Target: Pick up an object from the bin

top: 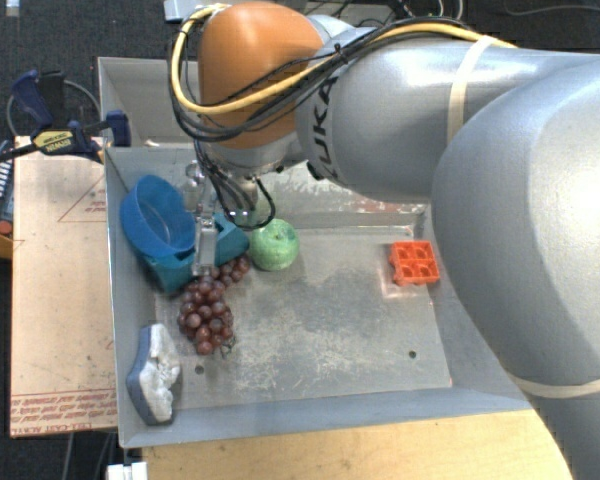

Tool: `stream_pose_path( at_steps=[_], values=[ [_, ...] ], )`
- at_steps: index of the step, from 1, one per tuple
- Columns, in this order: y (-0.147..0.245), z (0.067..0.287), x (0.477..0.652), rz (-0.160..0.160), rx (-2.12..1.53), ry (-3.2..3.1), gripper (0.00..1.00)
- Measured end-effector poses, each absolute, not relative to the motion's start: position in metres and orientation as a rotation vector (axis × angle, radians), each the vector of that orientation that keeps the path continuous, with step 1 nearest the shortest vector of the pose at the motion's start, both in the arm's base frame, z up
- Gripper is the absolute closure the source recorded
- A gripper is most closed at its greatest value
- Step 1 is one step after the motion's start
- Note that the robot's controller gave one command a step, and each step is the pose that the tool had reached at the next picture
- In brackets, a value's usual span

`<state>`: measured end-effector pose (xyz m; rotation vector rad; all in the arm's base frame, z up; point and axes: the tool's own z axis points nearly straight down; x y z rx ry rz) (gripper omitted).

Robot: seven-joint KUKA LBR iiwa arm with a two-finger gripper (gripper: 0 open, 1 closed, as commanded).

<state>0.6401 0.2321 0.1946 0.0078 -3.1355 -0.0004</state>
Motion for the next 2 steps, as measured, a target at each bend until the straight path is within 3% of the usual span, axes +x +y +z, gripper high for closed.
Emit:
stream_pose_path(
  at_steps=[1, 2],
  values=[
    [0.23, 0.2, 0.642, -0.002, 0.0, -3.143, 0.0],
    [0.196, 0.094, 0.641, -0.013, 0.397, -3.134, 0.0]
  ],
)
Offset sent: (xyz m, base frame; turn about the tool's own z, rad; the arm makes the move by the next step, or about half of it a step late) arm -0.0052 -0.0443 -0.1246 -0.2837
